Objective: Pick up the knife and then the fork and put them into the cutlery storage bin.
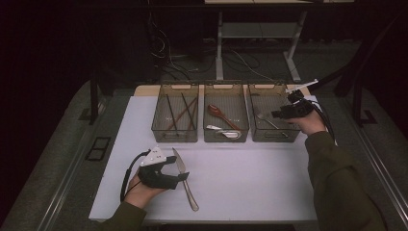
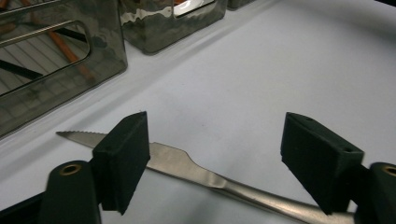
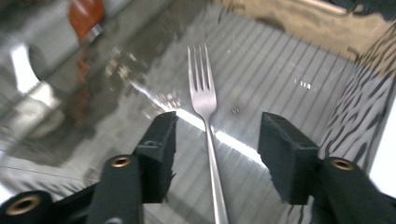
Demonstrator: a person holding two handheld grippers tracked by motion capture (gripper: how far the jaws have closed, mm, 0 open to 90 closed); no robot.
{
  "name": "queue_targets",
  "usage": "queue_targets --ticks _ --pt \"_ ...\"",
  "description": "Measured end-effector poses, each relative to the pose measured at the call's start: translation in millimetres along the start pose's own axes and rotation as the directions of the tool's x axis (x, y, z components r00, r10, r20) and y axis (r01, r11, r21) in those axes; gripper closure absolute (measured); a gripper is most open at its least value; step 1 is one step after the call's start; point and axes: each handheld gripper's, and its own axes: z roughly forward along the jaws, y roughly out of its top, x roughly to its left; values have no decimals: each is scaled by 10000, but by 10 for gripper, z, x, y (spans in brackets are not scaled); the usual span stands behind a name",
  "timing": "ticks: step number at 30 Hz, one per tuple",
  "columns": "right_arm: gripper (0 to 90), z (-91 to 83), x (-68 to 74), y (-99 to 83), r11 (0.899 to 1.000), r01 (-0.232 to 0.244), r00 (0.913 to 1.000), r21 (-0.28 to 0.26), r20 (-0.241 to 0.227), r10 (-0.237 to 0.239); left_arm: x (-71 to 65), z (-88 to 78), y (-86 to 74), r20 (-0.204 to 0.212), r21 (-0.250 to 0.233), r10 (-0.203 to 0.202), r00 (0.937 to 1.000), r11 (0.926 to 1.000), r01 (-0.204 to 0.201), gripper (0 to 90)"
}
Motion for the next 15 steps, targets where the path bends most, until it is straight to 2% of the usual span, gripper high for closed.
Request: queue_targets --ticks 2,5,10,12,15 --pt "380 -64 32 -14 9994 -126 9999 -317 -115 123 20 -5 0 -172 81 -95 9998 9999 96 297" --pt "317 -168 107 -57 9961 -211 9993 -860 -315 184 41 -21 -7 -347 367 -56 9994 9993 69 434" --pt "275 -324 282 -153 9910 -9 9986 -1342 -516 -61 32 -37 -11 -209 938 -70 9998 9955 89 719" --pt "259 -376 358 -202 9881 80 9970 -1533 -747 -197 25 -37 -6 -274 1209 5 9996 9927 28 802" --pt "234 -431 475 -292 9837 242 9941 -1784 -993 -425 44 -31 11 -531 1336 15 9986 9910 56 889"
